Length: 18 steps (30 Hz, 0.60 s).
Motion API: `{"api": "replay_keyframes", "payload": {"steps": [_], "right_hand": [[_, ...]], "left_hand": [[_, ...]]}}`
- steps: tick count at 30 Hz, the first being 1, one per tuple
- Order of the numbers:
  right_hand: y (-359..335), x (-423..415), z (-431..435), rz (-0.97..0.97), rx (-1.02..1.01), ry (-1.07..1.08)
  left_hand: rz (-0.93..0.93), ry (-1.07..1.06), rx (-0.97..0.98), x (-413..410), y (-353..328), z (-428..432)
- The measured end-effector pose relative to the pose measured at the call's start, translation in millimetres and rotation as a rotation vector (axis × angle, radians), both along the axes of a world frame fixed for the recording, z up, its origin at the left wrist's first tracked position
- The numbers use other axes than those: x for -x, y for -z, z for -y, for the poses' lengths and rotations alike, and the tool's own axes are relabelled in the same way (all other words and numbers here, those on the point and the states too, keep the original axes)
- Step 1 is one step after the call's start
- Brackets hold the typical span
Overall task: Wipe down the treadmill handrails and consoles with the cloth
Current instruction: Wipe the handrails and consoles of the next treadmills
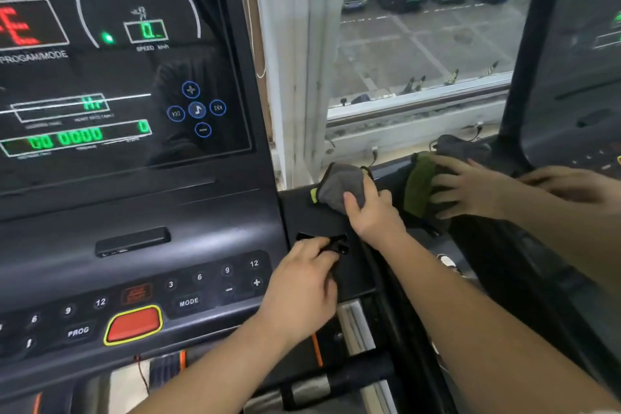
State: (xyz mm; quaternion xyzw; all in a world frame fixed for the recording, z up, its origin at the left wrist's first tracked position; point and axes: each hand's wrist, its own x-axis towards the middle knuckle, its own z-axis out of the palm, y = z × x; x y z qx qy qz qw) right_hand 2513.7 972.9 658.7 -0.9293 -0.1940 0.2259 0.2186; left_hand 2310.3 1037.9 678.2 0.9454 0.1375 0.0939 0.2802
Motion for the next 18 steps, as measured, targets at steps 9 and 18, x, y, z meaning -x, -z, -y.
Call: {"api": "replay_keyframes", "payload": {"steps": [9,18], "right_hand": [[7.8,108.1,149.4,0.081,-0.093,-0.092],[7.9,61.3,101.5,0.032,-0.017,-0.131]], "left_hand": [[0.041,-0.062,0.024,18.5,8.9,4.6],[0.074,-0.044,0.010,39.3,-5.3,31.0]]}}
